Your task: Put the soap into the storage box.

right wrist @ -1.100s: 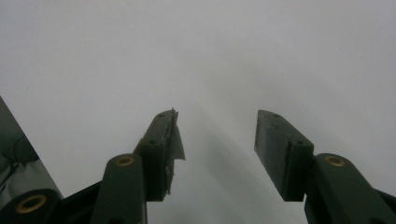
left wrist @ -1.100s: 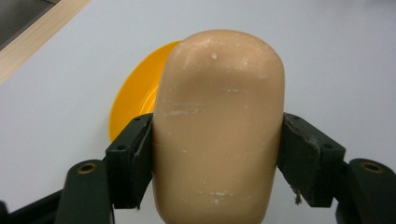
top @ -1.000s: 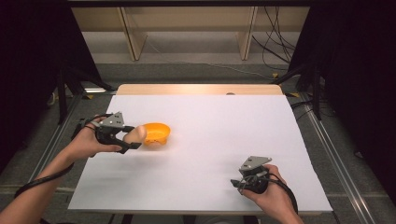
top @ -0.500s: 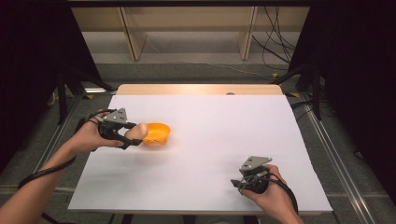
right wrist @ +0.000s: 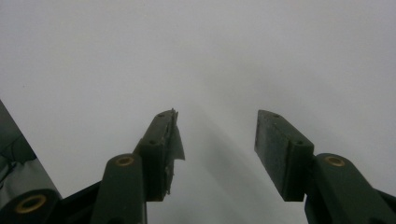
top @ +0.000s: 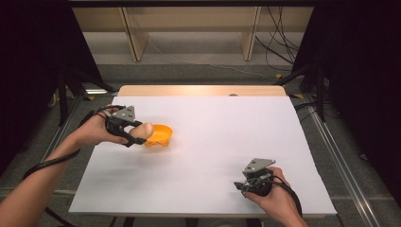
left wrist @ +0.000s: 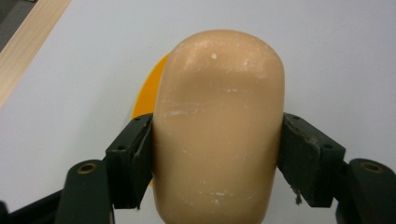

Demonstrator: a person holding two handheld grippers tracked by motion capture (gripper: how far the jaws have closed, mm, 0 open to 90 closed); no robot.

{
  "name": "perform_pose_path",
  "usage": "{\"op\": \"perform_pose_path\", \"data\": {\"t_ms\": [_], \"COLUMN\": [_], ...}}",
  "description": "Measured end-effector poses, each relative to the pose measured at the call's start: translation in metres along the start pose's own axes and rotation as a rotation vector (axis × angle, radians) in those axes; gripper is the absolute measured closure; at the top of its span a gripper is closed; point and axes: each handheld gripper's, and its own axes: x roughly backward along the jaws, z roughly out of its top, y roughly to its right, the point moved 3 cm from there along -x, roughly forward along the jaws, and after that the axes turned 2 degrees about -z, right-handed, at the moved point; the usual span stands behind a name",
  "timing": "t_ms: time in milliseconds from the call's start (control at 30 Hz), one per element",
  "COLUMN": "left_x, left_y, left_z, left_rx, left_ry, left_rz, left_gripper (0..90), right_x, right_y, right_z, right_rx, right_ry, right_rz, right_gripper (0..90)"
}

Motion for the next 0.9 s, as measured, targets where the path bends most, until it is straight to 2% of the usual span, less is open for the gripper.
{"op": "perform_pose_path", "data": {"t_ms": [133, 167, 200, 233, 267, 300, 400, 467, 533, 633, 667, 733, 900], "left_x": [-0.001, -0.001, -0.001, -0.001, -0.001, -0.002, -0.004, -0.005, -0.006, -0.006, -0.008, -0.008, -0.013], "left_y": [-0.002, -0.002, -0.002, -0.001, -0.002, -0.002, -0.002, -0.004, -0.004, -0.007, -0.006, -0.008, -0.009], "left_z": [0.007, 0.008, 0.010, 0.011, 0.013, 0.013, 0.015, 0.016, 0.018, 0.020, 0.020, 0.022, 0.024], "left_rx": [-0.007, -0.008, -0.013, -0.010, -0.029, -0.016, -0.018, -0.034, -0.025, -0.052, -0.037, -0.059, -0.071], "left_ry": [-0.012, -0.017, -0.017, -0.017, -0.023, -0.023, -0.033, -0.057, -0.060, -0.095, -0.086, -0.104, -0.118], "left_rz": [-0.005, -0.007, -0.008, -0.012, -0.014, -0.021, -0.020, -0.020, -0.019, -0.019, -0.017, -0.012, -0.006], "left_gripper": [31.6, 31.6, 31.6, 31.6, 31.6, 31.6, 31.6, 31.6, 31.6, 31.6, 31.6, 31.6, 31.6], "right_x": [0.000, 0.001, 0.003, 0.002, 0.002, 0.002, 0.003, 0.003, 0.003, 0.002, 0.001, 0.000, 0.002], "right_y": [0.000, -0.001, 0.000, 0.001, 0.001, 0.001, 0.000, 0.000, 0.000, 0.000, -0.001, 0.000, 0.000], "right_z": [0.000, 0.000, 0.000, 0.000, 0.000, 0.000, 0.000, 0.000, 0.000, 0.000, 0.000, 0.000, 0.000], "right_rx": [-0.003, -0.019, -0.012, 0.002, -0.004, -0.004, -0.010, -0.006, -0.002, -0.014, -0.021, -0.009, -0.010], "right_ry": [-0.004, -0.012, -0.027, -0.020, -0.020, -0.021, -0.027, -0.024, -0.021, -0.026, -0.007, -0.004, -0.024], "right_rz": [0.000, 0.009, 0.014, 0.010, 0.008, 0.009, 0.015, 0.014, 0.013, 0.014, 0.012, 0.005, 0.015], "right_gripper": [49.6, 49.6, 49.6, 49.6, 49.6, 49.6, 49.6, 49.6, 49.6, 49.6, 49.6, 49.6, 49.6]}}
